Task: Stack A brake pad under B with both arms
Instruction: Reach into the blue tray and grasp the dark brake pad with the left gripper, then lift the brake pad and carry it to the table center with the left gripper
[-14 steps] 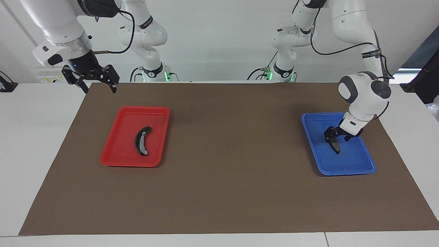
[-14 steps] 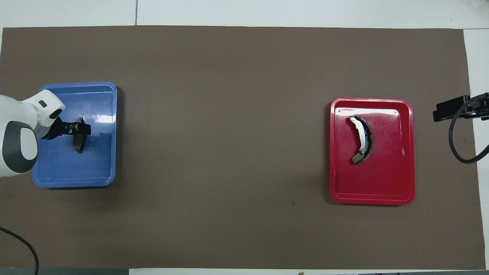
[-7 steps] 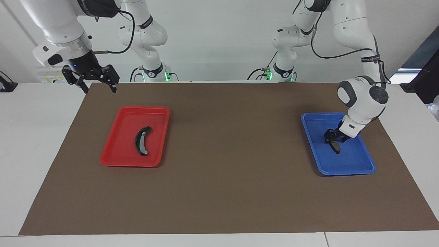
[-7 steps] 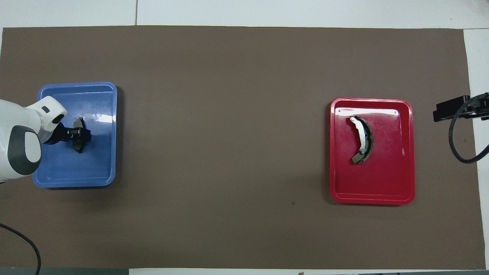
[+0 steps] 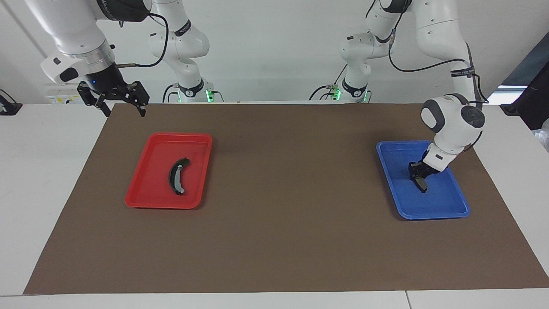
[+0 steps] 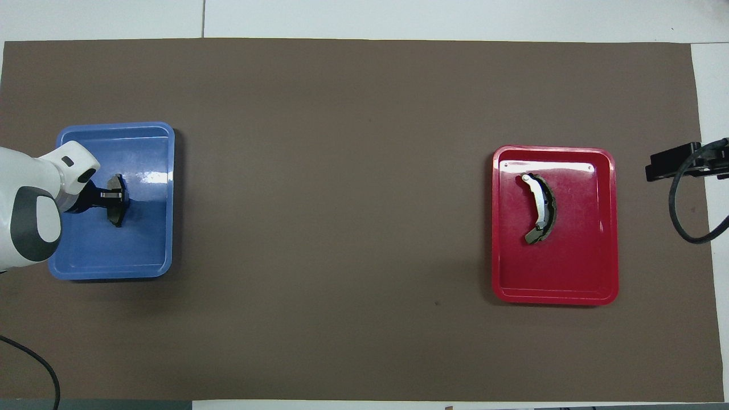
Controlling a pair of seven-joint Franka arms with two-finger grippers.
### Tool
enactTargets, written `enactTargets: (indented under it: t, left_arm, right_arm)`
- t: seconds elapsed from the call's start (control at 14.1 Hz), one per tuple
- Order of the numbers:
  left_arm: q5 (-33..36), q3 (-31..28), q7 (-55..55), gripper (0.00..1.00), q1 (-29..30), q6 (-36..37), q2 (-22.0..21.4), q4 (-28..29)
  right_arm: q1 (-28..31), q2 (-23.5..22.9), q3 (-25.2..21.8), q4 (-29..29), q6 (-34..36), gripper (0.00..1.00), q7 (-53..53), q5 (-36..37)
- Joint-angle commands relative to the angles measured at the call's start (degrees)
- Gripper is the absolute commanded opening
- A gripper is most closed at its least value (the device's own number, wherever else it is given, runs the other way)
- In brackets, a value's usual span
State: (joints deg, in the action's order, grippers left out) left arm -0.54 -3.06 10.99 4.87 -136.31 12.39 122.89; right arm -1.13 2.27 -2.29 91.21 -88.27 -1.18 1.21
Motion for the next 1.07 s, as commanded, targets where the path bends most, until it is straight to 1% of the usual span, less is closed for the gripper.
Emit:
enactTargets:
  t: [0.0, 0.07, 0.21, 0.36, 0.43, 0.5, 0.64, 0.71, 0.85, 0.99]
  left_arm:
    - [0.63, -0.1, 0.34, 0.01, -0.21, -0.27, -3.33, 0.33]
    - [0.63, 0.07, 0.26, 0.01, -0.21, 0.52, -4.21, -0.37]
    - [0.54, 0.42, -0.27, 0.01, -1.43, 5.85, -5.44, -3.78]
    - [0.54, 0.34, -1.93, 0.01, -4.85, 12.44, -5.8, -8.18]
    - [0.54, 0.34, -4.64, 0.01, -7.22, 14.65, -5.71, -9.85]
    - [0.54, 0.25, -8.15, 0.01, -10.03, 15.46, -5.71, -10.13]
    - [0.54, 0.33, -15.61, 0.01, -16.26, 14.76, -5.71, -9.6]
    - [0.54, 0.25, -20.52, 0.01, -20.47, 14.5, -5.1, -9.69]
    - [0.54, 0.34, -29.5, 0.01, -26.55, 10.65, -3.26, -9.78]
    - [0.54, 0.34, -35.92, 0.01, -32.26, 7.74, -0.8, -9.86]
  right_arm:
    - [0.34, 1.07, 0.27, 1.17, -0.33, 1.0, 0.56, -0.68]
    - [0.34, 1.07, 0.27, 1.25, -0.33, 1.0, 0.56, -0.68]
    - [0.34, 1.07, 0.27, 1.25, -0.33, 1.0, 0.56, -0.68]
    - [0.34, 1.07, 0.27, 1.25, -0.33, 1.0, 0.56, -0.68]
    - [0.34, 1.07, 0.27, 1.25, -0.33, 1.0, 0.56, -0.68]
    - [0.34, 1.07, 0.27, 1.17, -0.33, 1.0, 0.56, -0.68]
    - [0.34, 1.07, 0.27, 1.25, -0.33, 1.0, 0.56, -0.68]
    - [0.34, 1.07, 0.27, 1.25, -0.33, 1.0, 0.56, -0.68]
    - [0.34, 1.07, 0.27, 1.25, -0.33, 1.0, 0.56, -0.68]
    - [0.34, 1.07, 0.27, 1.25, -0.33, 1.0, 0.56, -0.68]
